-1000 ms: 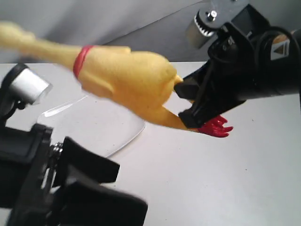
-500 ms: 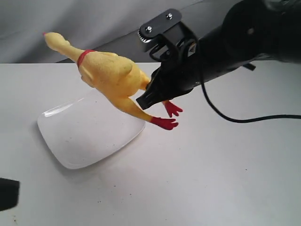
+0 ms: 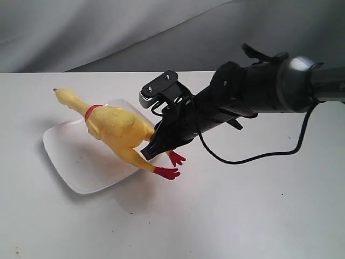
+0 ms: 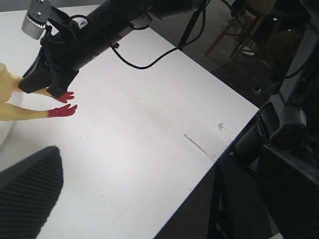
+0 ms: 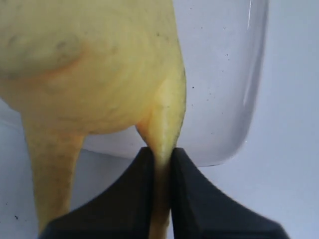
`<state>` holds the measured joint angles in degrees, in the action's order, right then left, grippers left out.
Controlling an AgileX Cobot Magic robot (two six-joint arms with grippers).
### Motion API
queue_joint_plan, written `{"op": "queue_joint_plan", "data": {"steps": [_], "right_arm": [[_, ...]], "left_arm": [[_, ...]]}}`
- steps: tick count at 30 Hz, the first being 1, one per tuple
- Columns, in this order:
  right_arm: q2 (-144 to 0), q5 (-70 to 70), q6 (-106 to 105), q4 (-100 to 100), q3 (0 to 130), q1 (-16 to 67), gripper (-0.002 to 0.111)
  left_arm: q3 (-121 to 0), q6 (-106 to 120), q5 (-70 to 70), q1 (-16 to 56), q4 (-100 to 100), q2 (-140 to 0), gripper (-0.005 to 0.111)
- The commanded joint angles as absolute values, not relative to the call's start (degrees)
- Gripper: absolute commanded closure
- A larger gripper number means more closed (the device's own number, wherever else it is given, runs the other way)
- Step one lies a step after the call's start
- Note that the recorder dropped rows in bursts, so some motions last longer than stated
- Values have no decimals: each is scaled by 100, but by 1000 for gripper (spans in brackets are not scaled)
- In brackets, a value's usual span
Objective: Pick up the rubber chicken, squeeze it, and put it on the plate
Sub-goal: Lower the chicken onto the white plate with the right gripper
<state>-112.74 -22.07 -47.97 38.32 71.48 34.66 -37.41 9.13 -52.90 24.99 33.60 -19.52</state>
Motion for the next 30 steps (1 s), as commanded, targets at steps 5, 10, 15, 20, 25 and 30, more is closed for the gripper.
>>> {"op": "queue_joint_plan", "data": {"steps": [5,10,15,20,25,30], "right_arm": [[-11418,-2008,-5036,4133,7211,3467,108],[-11630,-1877,-5036,4149,7211,3467,108],[-11756,-1779,-5036,4149,7211,3467,95],[-11569,-1823,-5036,4138,7211,3467,63],[-10803,-2089,-4948,3853,7211,3467,61],[-9509,-2744,-4362,2947,7211,3467,68]], "left_arm": [[-3765,856,-5269,2527,3328,-1935,4],[-3765,856,-5269,2527,3328,-1935,4],[-3765,856,-5269,2527,3328,-1935,4],[-3765,856,-5269,2527,3328,-1935,4],[-3765,856,-5269,2527,3328,-1935,4],[-3765,691,-5270,2527,3108,-1938,4]]}}
